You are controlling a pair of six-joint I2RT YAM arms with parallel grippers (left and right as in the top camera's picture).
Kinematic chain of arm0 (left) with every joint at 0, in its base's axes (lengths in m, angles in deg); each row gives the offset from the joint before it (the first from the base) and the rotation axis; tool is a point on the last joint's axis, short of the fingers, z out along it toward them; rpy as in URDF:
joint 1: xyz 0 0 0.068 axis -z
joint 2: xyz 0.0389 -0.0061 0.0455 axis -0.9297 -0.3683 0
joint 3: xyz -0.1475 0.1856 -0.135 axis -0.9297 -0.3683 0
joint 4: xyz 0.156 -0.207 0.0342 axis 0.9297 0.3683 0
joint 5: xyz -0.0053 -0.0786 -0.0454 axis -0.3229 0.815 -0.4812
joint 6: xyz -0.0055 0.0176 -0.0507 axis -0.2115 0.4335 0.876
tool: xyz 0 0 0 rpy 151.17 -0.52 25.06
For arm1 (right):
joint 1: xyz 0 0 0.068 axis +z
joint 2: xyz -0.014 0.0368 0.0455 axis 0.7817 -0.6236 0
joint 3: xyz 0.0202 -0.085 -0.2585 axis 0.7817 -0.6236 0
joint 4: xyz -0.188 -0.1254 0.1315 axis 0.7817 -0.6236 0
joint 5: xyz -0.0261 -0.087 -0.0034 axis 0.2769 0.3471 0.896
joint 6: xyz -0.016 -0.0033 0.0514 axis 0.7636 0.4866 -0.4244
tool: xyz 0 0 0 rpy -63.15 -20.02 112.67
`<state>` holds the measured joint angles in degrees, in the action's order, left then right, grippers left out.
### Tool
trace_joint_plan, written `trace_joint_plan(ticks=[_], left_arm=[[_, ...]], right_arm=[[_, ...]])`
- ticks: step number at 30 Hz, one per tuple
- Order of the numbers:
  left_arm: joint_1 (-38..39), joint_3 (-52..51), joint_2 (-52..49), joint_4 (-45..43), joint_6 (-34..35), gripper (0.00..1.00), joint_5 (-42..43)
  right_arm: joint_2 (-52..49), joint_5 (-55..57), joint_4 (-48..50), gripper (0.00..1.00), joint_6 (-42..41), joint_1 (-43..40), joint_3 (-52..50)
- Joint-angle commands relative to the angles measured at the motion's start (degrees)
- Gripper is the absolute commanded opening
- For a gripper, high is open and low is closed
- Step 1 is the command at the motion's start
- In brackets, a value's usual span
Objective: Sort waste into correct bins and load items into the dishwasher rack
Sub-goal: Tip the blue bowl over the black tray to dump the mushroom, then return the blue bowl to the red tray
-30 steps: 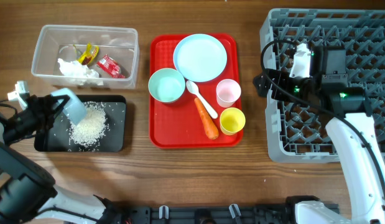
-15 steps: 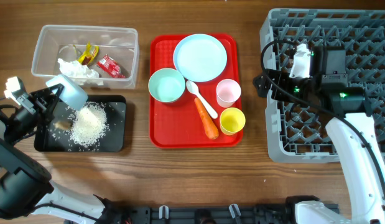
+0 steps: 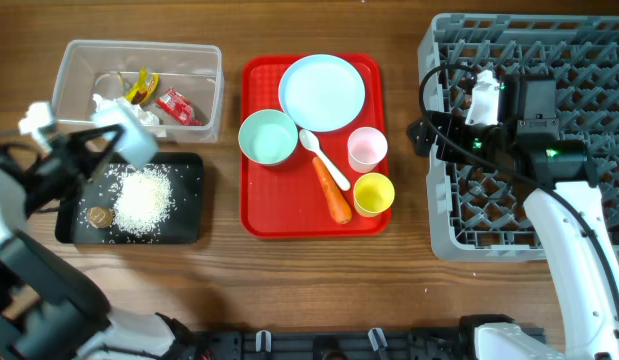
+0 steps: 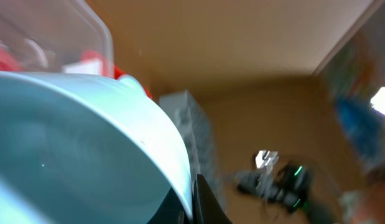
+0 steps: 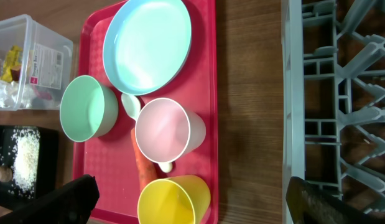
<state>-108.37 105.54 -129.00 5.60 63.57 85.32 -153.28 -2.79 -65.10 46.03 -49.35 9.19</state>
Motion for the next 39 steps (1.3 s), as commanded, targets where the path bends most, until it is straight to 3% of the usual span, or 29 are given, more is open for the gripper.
trace_joint_plan(ticks=[1,5,11,17,20,26,34,36,39], left_arm=[[10.1,0.7,9.2,0.0,0.3,0.04,-12.5],[22.0,0.7,14.3,-0.2,4.8,0.04,-25.8],[44.1,0.4,13.9,-1.3,18.3,0.04,-58.8],[59.6,0.4,9.0,-5.9,26.9,0.04,-73.3],[65.0,0.4,5.4,-7.0,29.6,0.04,-77.5],[71.0,0.4,-1.8,-8.8,31.6,0.04,-78.2],[74.8,0.4,-6.8,-11.0,33.4,0.04,-78.9],[74.8,0.4,-6.8,-11.0,33.4,0.13,-78.9],[74.8,0.4,-6.8,-10.5,33.4,0.41,-78.8]], right_arm=[[-0.6,0.6,0.0,1.0,-0.3,0.2,0.9],[-0.6,0.6,0.0,1.0,-0.9,0.2,0.9],[-0.6,0.6,0.0,0.99,-1.7,0.2,0.9],[-0.6,0.6,-0.2,1.0,-1.7,0.2,0.9],[-0.6,0.6,-0.6,1.0,-1.6,0.2,0.9],[-0.6,0.7,-0.6,1.0,-1.5,0.2,0.9],[-0.6,0.8,-0.7,1.0,-1.5,0.2,0.9],[-0.6,0.8,-0.7,1.0,-1.5,0.2,0.9],[-0.6,0.8,-0.7,1.0,-1.5,0.2,0.9]])
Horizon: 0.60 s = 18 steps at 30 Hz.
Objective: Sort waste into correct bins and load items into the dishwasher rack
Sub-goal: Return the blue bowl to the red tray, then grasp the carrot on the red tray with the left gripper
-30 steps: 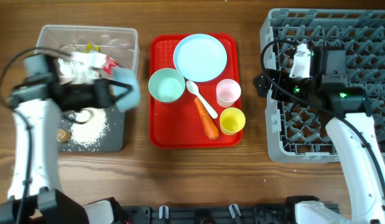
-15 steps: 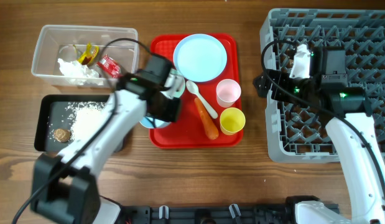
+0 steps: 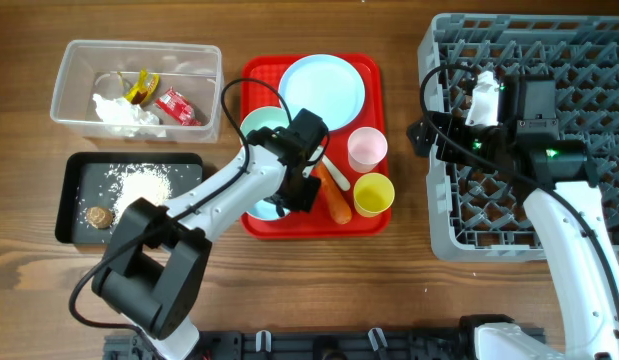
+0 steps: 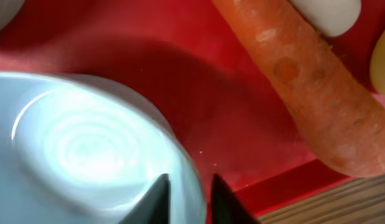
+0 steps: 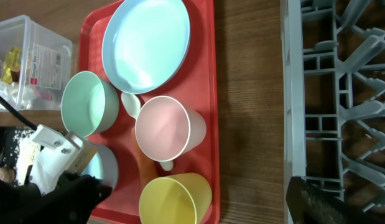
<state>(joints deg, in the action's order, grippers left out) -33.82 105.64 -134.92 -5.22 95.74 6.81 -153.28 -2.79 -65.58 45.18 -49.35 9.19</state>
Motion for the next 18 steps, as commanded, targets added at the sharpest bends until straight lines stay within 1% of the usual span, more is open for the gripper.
trace_joint_plan(ticks=[1,2,3,4,6,7,9,10,11,14,18], left_arm=[[0.2,0.3,-0.9,0.6,1.2,0.46,-0.3],[0.2,0.3,-0.9,1.0,1.2,0.54,-0.3],[0.2,0.6,-0.9,1.3,1.2,0.58,-0.2],[0.2,1.1,-0.9,1.8,1.2,0.59,-0.2],[0.2,3.3,-0.8,3.4,1.4,0.61,0.8],[0.2,4.6,-0.8,4.2,2.6,0.61,1.1],[0.2,7.6,-0.8,4.9,7.6,0.61,1.5],[0.2,9.4,-0.8,4.6,11.4,0.61,3.5],[0.3,10.2,-0.8,4.0,13.5,0.61,5.2],[0.7,10.5,-0.9,1.5,17.0,0.61,7.6],[1.8,10.5,-0.9,-0.3,19.6,0.64,7.5]], right_arm=[[-0.6,0.8,-0.2,0.99,-0.7,0.2,0.9],[-0.6,0.8,-0.2,1.0,-0.7,0.2,0.9],[-0.6,0.8,-0.2,1.0,-0.7,0.2,0.9],[-0.6,0.8,0.0,1.0,-0.7,0.2,0.9],[-0.6,0.8,0.2,1.0,-0.7,0.2,0.9],[-0.6,0.8,0.3,1.0,-0.7,0.2,0.9],[-0.6,0.8,0.5,1.0,-0.7,0.2,0.9],[-0.6,0.8,0.4,1.0,-0.7,0.2,0.9],[-0.6,0.8,0.4,1.0,-0.7,0.2,0.9],[-0.6,0.8,0.2,1.0,-0.7,0.2,0.9],[-0.6,0.9,0.2,1.0,-0.6,0.2,0.9]])
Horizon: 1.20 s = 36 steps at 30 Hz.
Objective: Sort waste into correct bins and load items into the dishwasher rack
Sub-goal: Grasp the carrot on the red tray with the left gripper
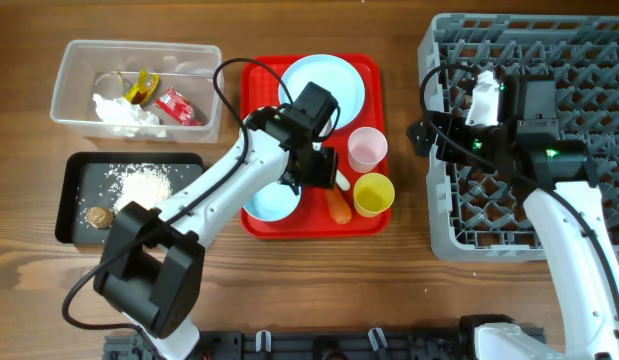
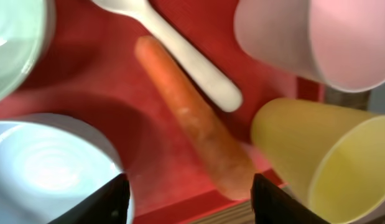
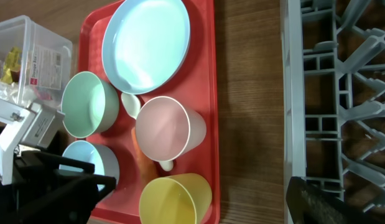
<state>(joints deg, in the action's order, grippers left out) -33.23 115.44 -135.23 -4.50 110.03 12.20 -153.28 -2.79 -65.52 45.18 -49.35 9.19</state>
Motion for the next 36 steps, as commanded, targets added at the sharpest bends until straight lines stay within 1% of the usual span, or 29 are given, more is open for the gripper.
trace_joint_plan(ticks=[1,8,14,19,22,25,26,27,29,32,36], left_arm=[[1.5,0.7,-0.6,-1.4,6.1,0.65,2.0],[1.3,0.7,-4.5,-3.5,9.7,0.66,2.0],[1.2,0.7,-10.1,-4.1,9.6,0.73,2.2],[1.5,0.7,-11.2,-5.5,9.6,0.75,3.6],[2.3,0.7,-11.6,-6.8,9.6,0.79,3.8],[2.9,0.7,-13.0,-7.6,9.6,0.78,5.6],[3.0,0.7,-13.8,-7.8,9.6,0.74,6.0],[3.0,0.7,-14.4,-7.8,9.6,0.68,6.1],[2.9,0.7,-14.7,-8.0,9.6,0.52,6.5],[2.9,0.7,-14.7,-8.1,9.6,0.33,6.6],[2.9,0.7,-14.7,-8.1,9.6,0.18,6.6]], right_arm=[[-0.6,0.9,0.2,1.0,-0.6,0.2,0.9],[-0.6,1.1,0.2,1.0,0.8,0.2,0.9],[-0.6,2.6,-0.8,1.0,0.9,0.2,0.9],[-0.6,2.6,-0.9,1.0,0.8,0.2,0.9],[-0.6,2.6,-0.9,1.0,0.8,0.2,0.9],[-0.6,2.6,-0.9,1.0,0.8,0.2,0.9],[-0.6,2.6,-0.9,0.99,0.8,0.2,0.9],[-0.6,2.6,-0.9,0.99,0.8,0.2,0.9],[-0.6,2.6,-0.9,1.0,0.8,0.2,0.8],[-0.6,2.6,-0.7,1.0,0.8,0.2,0.9],[-0.6,2.6,-0.6,1.0,0.8,0.2,0.8]])
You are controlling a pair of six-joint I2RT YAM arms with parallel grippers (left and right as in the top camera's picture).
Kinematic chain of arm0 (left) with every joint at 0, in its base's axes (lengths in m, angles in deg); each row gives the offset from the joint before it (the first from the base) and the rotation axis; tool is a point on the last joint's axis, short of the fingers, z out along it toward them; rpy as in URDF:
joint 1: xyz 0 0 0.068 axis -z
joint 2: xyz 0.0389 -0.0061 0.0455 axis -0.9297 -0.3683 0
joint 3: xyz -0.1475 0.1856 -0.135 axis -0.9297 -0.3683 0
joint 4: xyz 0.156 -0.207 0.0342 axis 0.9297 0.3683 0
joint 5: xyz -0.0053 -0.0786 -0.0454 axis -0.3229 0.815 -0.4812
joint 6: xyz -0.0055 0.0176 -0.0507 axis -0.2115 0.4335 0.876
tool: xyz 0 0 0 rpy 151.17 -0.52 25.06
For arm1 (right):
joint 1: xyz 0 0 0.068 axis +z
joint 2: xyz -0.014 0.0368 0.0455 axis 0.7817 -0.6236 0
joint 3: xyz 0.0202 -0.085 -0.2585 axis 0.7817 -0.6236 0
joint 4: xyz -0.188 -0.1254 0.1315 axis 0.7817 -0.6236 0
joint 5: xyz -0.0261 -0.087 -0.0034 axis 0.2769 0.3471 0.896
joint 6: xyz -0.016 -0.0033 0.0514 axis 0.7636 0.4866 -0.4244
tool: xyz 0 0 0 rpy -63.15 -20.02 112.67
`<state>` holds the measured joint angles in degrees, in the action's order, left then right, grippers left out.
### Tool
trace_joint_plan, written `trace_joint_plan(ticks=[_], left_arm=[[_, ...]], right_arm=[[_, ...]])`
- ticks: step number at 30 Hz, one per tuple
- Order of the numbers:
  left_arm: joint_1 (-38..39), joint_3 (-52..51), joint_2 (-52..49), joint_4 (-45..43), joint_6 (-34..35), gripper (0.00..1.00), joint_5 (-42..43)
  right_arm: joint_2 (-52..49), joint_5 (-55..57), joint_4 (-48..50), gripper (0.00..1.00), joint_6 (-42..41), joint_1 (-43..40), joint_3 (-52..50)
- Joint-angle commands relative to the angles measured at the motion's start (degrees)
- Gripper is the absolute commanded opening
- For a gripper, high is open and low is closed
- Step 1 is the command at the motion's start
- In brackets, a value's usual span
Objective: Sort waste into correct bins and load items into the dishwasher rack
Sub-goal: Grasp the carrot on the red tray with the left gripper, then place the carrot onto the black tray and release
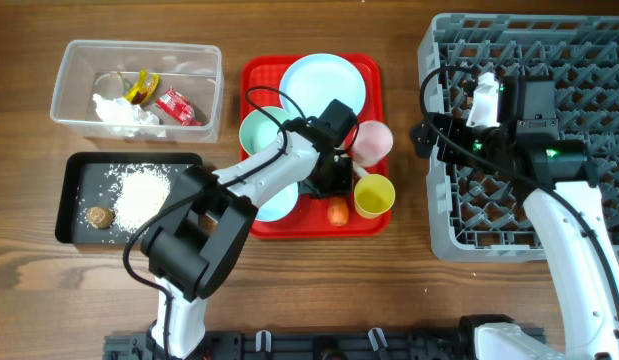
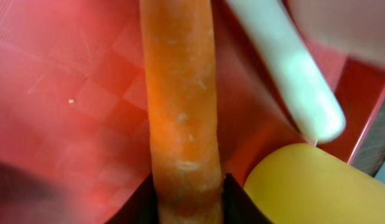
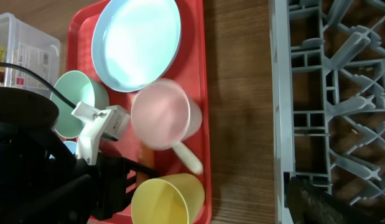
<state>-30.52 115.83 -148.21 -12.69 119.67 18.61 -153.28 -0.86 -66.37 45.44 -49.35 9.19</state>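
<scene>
An orange carrot lies on the red tray, and my left gripper is shut on it, one dark finger against each side. From overhead the left gripper covers most of the carrot, next to the yellow cup. The white spoon lies beside the carrot. My right gripper hangs open over the left edge of the grey dishwasher rack, holding nothing.
On the tray are a blue plate, a green bowl, a light blue bowl and a pink cup. A clear bin holds wrappers. A black tray holds rice and a brown scrap.
My left gripper was wide open above the carrot and now sits low on the tray, shut on it. The pink cup and spoon have shifted slightly. The right arm has not moved.
First my left gripper held the light blue bowl tipped over the black tray at the left. Then the bowl sat on the red tray's front left with the fingers at its rim. Later the gripper was open over the carrot, and now grips it.
</scene>
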Motion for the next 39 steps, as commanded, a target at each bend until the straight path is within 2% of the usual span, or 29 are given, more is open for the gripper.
trace_joint_plan(ticks=[1,8,13,22,32,39], left_arm=[[0.2,0.3,-1.7,0.1,0.0,0.15,0.2],[-1.6,1.5,-0.9,2.8,-0.1,0.06,2.4],[-4.9,3.4,1.6,8.9,-0.8,0.04,2.4],[-11.3,6.6,9.7,16.7,-9.9,0.04,1.7],[-24.6,7.5,20.4,25.1,-11.3,0.05,-10.0],[-36.2,7.2,21.0,33.4,-11.3,0.08,-22.3]], right_arm=[[-0.6,0.7,0.3,1.0,0.5,0.2,0.9],[-0.6,0.7,0.6,1.0,0.5,0.2,0.8],[-0.6,0.6,0.7,1.0,0.5,0.2,0.9],[-0.6,0.7,0.8,1.0,0.5,0.2,0.9],[-0.6,0.6,1.3,1.0,0.4,0.2,0.8],[-0.6,0.6,1.3,1.0,0.5,0.2,0.9]])
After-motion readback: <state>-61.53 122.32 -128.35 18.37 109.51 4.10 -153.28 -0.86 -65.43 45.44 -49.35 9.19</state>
